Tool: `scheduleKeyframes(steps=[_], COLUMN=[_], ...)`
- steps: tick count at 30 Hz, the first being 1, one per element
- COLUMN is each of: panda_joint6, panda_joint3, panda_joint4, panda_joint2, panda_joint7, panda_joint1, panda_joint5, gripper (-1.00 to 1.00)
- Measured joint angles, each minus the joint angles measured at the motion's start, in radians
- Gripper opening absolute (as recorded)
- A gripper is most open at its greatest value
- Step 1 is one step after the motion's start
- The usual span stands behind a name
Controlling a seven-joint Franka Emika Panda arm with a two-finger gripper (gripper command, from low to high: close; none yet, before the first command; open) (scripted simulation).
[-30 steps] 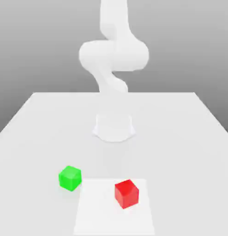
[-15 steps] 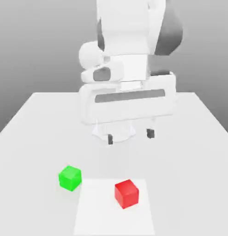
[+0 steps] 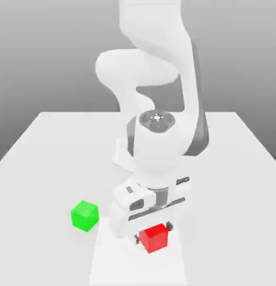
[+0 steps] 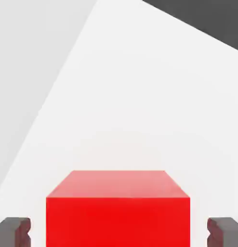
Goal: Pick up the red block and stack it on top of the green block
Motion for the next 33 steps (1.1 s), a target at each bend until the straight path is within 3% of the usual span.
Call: scheduleKeyframes(steps=[4,10,21,25,29,30,33], panda_joint6=[-0.004,-0.170,-0.293,-0.225,-0.095,-0.062,-0.062], panda_joint3=[0.001,-0.015,-0.162,-0.193,-0.194,-0.186,-0.186], panda_joint4=[-0.001,-0.029,-0.176,-0.194,-0.190,-0.189,-0.189], panda_joint2=[-0.005,-0.199,-0.472,-0.422,-0.286,-0.251,-0.251], panda_joint7=[0.002,0.029,0.209,0.217,0.166,0.149,0.149], panda_joint1=[-0.001,0.006,-0.316,-0.346,-0.325,-0.326,-0.312], panda_joint5=[-0.003,-0.039,-0.143,-0.131,-0.055,-0.029,-0.029], gripper=[-1.00,-1.00,-1.00,-1.00,-1.00,1.00,1.00])
